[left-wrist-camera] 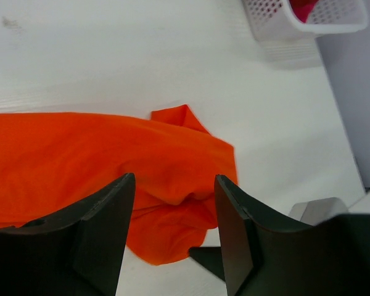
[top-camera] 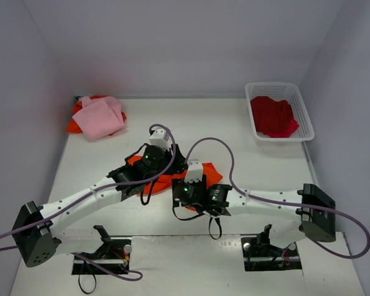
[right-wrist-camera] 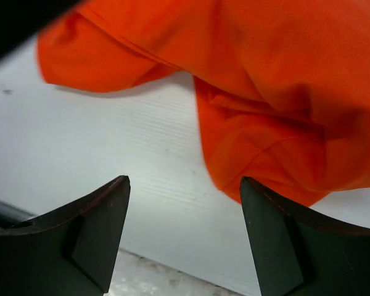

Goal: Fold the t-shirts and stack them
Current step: Flatten out the tshirt

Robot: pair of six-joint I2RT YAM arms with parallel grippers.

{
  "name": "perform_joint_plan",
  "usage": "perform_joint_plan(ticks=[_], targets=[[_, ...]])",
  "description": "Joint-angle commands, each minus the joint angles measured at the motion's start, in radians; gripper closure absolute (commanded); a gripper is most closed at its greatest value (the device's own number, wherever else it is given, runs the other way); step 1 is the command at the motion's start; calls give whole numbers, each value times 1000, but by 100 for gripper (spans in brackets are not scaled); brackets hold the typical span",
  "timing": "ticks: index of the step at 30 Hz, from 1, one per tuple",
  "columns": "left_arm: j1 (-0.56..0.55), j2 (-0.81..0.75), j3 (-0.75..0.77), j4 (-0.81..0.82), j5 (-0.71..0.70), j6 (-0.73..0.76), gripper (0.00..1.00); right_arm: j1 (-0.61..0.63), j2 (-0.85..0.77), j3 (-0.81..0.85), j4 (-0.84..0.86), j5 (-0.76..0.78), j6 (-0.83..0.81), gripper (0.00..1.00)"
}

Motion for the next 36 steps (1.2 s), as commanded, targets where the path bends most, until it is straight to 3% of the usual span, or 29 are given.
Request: perform_joint_plan(ticks=[1, 6, 20, 36], targets=[[2, -51, 10, 4, -41, 19, 51, 21, 81, 99, -150, 179, -91, 32], [33, -103, 10, -48, -66, 39, 51, 9, 98, 121, -193, 209, -114, 33], [68, -106, 5, -51, -41, 40, 51, 34, 49, -2, -227, 122, 34, 36], [90, -125, -15, -51, -38, 43, 51, 75, 256, 85, -228, 208, 77, 44]])
